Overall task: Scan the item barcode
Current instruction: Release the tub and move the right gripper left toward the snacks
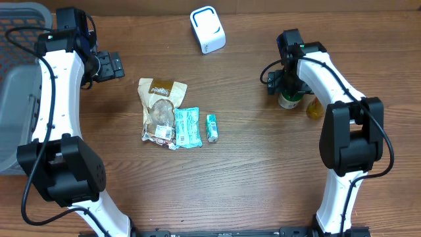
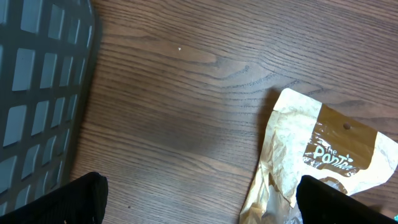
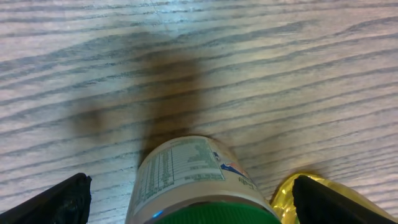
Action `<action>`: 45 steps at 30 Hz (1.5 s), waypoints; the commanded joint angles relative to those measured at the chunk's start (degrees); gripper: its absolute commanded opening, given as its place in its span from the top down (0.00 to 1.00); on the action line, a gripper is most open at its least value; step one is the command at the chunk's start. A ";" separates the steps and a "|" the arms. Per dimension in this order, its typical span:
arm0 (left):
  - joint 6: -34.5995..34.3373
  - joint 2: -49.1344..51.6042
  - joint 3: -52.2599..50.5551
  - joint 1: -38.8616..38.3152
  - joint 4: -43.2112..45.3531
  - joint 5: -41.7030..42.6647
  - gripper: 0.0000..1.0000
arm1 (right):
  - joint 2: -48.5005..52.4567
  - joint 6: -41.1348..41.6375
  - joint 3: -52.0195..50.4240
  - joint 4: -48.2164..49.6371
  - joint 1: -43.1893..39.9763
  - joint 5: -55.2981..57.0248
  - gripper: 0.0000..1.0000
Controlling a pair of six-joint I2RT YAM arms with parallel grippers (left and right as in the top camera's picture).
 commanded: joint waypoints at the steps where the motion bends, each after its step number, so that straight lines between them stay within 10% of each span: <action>1: 1.09 -0.59 0.61 -0.39 0.00 -0.48 0.00 | -0.20 -0.11 7.45 -0.13 -0.11 0.42 0.00; 13: 1.09 -0.59 0.61 -0.39 0.02 -0.48 0.00 | -0.20 -0.11 17.33 -5.27 5.42 -30.21 0.00; 31: 1.09 -0.59 0.61 -0.39 0.02 -0.48 0.01 | -0.20 4.83 17.20 -18.21 22.01 -23.34 0.00; 45: 1.09 -0.59 0.61 -0.39 0.00 -0.48 0.00 | -0.20 7.96 3.82 -9.40 27.89 -23.10 0.00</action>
